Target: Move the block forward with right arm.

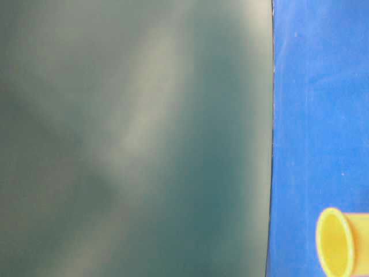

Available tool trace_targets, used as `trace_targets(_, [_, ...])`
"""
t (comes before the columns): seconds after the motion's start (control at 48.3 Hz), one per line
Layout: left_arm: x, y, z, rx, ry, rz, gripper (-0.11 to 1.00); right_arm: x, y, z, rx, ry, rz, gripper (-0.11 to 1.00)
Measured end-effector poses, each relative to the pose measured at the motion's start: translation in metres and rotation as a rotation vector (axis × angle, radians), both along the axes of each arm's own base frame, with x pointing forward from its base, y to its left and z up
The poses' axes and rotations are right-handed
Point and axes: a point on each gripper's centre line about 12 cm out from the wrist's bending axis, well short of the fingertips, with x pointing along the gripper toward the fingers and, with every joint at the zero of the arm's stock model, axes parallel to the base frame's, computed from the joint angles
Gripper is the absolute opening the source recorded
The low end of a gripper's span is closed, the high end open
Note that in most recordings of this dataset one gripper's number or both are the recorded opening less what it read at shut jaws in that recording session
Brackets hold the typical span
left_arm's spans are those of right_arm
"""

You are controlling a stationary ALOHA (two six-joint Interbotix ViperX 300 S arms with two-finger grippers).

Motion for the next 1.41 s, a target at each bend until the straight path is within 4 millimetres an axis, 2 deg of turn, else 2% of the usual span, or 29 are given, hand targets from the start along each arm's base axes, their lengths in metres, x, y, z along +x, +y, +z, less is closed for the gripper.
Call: trace_targets(1.408, [0.0003,0.0000,-0.0003,0.002,0.002,0.000,0.00,-0.0007,0.0012,0.0000,0.015,0.009,-0.001,0.41])
